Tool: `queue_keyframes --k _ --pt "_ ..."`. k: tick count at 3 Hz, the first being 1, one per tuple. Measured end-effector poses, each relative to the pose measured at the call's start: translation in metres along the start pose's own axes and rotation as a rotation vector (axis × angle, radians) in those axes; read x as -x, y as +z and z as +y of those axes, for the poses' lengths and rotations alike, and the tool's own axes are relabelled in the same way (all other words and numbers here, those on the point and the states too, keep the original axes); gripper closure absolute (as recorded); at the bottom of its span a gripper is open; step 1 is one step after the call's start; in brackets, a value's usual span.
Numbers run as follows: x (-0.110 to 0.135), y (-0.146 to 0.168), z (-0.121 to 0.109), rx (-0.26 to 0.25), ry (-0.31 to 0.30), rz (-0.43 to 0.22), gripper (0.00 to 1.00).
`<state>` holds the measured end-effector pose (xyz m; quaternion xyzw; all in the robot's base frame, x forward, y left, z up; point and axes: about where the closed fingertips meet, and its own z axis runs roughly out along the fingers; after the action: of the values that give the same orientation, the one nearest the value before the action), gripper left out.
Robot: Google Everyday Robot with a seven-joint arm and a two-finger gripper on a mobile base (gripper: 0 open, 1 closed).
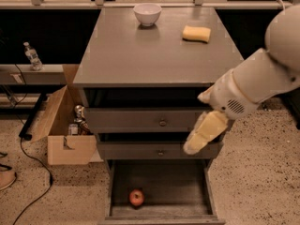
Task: Pick apple from bottom drawer and place on counter
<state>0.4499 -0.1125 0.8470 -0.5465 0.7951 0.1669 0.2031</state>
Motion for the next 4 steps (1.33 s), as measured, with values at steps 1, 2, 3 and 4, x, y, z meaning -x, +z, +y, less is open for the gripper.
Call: queue_keyframes --k 1,2,3,4 --pt "0.012 0.053 0.017 0.09 0.066 -0.091 0.0" --pt "0.012 0.054 0.017 0.089 0.064 -0.09 0.0" --pt "-0.012 0.1 0.011 0.099 0.04 -0.117 0.0" --pt "-0.054 0.187 0.003 0.115 0.009 -0.181 0.0"
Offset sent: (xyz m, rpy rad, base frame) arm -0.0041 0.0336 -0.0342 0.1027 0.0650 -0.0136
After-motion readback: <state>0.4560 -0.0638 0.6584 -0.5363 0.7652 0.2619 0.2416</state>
